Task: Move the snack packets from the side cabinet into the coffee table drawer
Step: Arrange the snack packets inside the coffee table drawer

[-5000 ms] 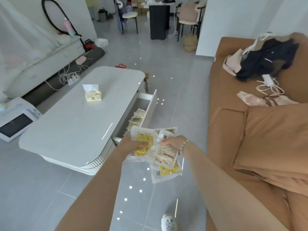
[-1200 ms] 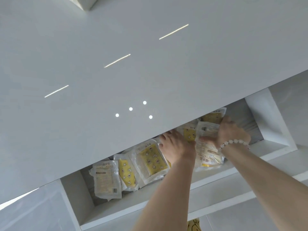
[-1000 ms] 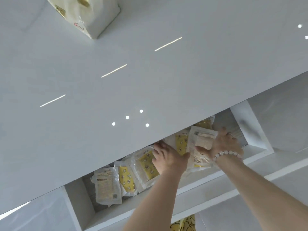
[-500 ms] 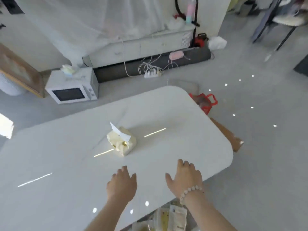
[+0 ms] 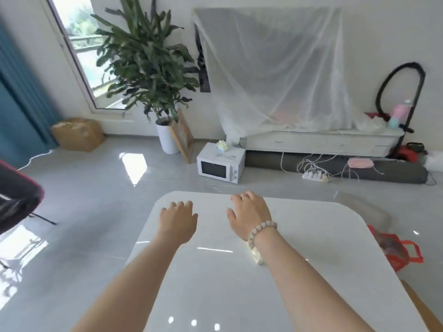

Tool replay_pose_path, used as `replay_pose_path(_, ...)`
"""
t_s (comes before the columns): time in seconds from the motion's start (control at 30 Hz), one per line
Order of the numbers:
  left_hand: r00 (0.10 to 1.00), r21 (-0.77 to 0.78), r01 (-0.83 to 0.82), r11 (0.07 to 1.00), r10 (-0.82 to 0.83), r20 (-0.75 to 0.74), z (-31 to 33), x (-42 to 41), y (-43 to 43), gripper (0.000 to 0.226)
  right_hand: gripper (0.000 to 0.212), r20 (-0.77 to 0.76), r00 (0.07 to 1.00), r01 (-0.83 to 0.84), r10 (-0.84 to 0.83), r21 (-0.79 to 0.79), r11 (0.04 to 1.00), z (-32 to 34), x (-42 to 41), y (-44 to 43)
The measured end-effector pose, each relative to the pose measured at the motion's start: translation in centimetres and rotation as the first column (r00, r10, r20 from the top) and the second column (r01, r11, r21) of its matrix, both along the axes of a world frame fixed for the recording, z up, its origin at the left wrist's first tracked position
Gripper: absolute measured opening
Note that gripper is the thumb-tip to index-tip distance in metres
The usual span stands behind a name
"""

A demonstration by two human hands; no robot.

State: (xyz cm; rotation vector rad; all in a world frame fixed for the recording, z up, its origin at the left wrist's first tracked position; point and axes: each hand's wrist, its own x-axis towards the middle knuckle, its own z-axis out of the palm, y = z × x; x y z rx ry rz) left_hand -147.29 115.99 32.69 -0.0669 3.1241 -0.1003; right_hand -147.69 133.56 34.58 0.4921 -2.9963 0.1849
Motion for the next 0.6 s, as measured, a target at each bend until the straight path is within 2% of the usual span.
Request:
replay_pose_path(0.13,0.981,0.061,-0.181,0.982,0.184,-0.055,2.5,2.9,-7.5,0.037,0.04,-0.034,0.979,-0.202,0.202,0.002,0.979,2.1,-0.1,-9.1)
replay_pose_path(0.27,0.921,0.139,-0.378,0.915,0.387,-0.049,4.3,8.0,-16.6,0.038,0.038,-0.067,0.941,-0.332,0.332,0.011,0.943,3.7,2.3,-18.5)
replay_pose_path(0.43,0.819,0.11,-0.558,0.823,0.567,-0.085,6.1,16.7,-28.6,0.039,0.037,-0.082,0.86,-0.506,0.504,-0.01,0.862,5.0,7.2,-31.0)
replay_pose_path(0.53,0.718,0.103,-0.677,0.729,0.685,-0.126,7.2,22.6,-36.1,0.041,0.038,-0.095,0.778,-0.626,0.621,-0.034,0.779,5.9,11.0,-39.3)
replay_pose_path(0.6,0.612,0.171,-0.758,0.629,0.777,-0.149,7.9,26.7,-40.8,0.041,0.038,-0.114,0.724,-0.688,0.681,-0.032,0.725,6.5,14.0,-44.7)
